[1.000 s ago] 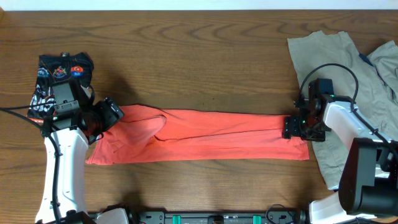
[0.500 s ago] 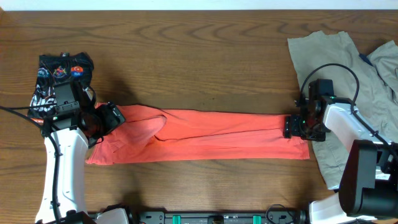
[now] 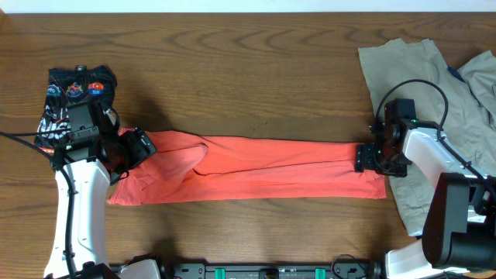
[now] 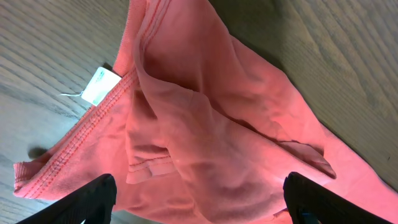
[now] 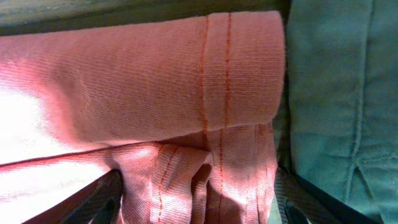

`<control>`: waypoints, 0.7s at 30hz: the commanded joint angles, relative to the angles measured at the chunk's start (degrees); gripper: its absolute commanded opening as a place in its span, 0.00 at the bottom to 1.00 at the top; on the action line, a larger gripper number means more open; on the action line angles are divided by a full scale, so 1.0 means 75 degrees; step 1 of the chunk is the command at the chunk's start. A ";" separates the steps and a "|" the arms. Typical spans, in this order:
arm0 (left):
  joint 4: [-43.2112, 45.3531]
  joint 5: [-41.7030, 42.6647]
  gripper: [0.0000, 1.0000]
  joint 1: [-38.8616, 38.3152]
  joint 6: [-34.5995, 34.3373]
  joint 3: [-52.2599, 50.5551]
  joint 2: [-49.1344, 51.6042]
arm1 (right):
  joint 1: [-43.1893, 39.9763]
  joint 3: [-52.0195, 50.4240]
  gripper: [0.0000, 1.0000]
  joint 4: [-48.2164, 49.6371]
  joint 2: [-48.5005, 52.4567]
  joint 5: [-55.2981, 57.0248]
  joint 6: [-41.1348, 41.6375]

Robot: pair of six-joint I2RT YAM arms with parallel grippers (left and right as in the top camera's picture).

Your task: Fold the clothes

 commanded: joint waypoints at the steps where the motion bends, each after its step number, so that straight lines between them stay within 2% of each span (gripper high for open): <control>1: -0.0029 0.0041 0.87 0.0003 0.0163 0.0052 0.0047 | -0.0152 -0.0233 0.69 -0.0128 0.0353 -0.0189 0.0172; 2: -0.0044 0.0041 0.87 0.0003 0.0163 0.0052 0.0047 | -0.0149 -0.0233 0.63 -0.0169 0.0353 -0.0373 0.0052; 6: -0.0052 0.0044 0.87 0.0003 0.0160 0.0052 0.0047 | -0.0137 -0.0236 0.25 -0.0297 0.0353 -0.0635 -0.0020; 10: -0.0055 0.0044 0.87 0.0003 0.0163 0.0052 0.0047 | -0.0146 -0.0236 0.02 -0.0297 0.0353 -0.0629 -0.0017; 15: -0.0076 0.0044 0.88 0.0003 0.0160 0.0052 0.0047 | -0.0216 -0.0082 0.01 -0.0382 0.0350 -0.0402 0.0096; 21: -0.0102 0.0047 0.87 0.0003 0.0160 0.0052 0.0047 | -0.0539 0.1148 0.01 -0.1542 0.0338 0.0522 0.0565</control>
